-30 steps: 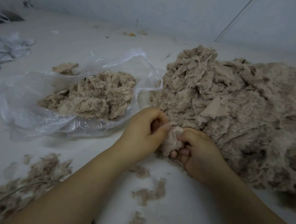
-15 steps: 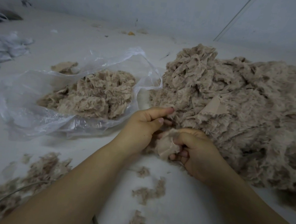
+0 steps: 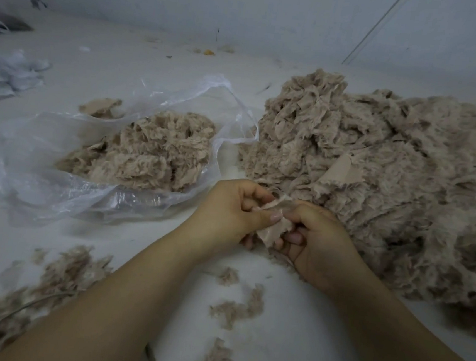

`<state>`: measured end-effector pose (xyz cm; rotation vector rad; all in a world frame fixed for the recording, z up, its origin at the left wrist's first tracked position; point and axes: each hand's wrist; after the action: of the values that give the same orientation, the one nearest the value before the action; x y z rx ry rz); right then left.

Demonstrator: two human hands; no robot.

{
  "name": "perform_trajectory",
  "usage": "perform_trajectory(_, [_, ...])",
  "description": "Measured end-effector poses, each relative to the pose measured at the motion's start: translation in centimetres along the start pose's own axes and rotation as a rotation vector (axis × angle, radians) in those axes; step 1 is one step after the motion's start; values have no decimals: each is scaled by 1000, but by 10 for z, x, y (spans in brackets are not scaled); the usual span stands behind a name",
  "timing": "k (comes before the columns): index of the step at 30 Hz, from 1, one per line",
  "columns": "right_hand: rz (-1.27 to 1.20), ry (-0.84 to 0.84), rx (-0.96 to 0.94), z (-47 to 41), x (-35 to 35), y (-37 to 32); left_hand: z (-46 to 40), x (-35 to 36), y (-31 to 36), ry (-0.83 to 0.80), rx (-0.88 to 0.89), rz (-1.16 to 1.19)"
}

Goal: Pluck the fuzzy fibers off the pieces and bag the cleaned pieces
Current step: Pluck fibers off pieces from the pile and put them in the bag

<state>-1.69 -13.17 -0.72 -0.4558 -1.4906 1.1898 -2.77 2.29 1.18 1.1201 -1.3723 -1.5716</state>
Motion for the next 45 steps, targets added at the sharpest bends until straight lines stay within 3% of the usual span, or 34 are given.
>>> perform_trajectory(5, [89,-80,-46,3,1,3,-2,-4,-2,74,-30,62])
perform_trajectory(12, [19,60,-20,4,7,-1,1,-15,3,-58,-76,238])
perform_trajectory(22, [-43,118,11,5,10,-4,4,-28,5,102,61,350])
perform_trajectory(24, [-46,107,5,5,9,-4,8,-37,7,-72,53,314])
perform_trajectory(27, [58,42,-8,8,9,-3,18,-41,10,-591,-91,128])
perform_trajectory(29, [128,-7,-9,9,9,-3,21,-36,10,-680,-99,7])
perform_trajectory(31, [150,-27,-16,10,7,-3,19,-32,11,-527,-85,33])
perform_trajectory(35, [166,-58,-12,10,9,-3,9,-28,3,-60,-30,-10])
perform_trajectory(38, [182,-55,-17,8,7,-1,9,-15,2,-84,15,-105])
perform_trajectory(45, [125,-26,-36,6,5,1,7,-17,1,-47,-67,82])
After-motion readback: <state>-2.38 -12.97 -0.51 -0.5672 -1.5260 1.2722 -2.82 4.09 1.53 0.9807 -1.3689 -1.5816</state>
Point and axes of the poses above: each hand's wrist, its own z-axis away from the middle knuckle, its own x-axis out of the palm, y = z × x, and after that the axes turned 10 degrees about -y, right-handed
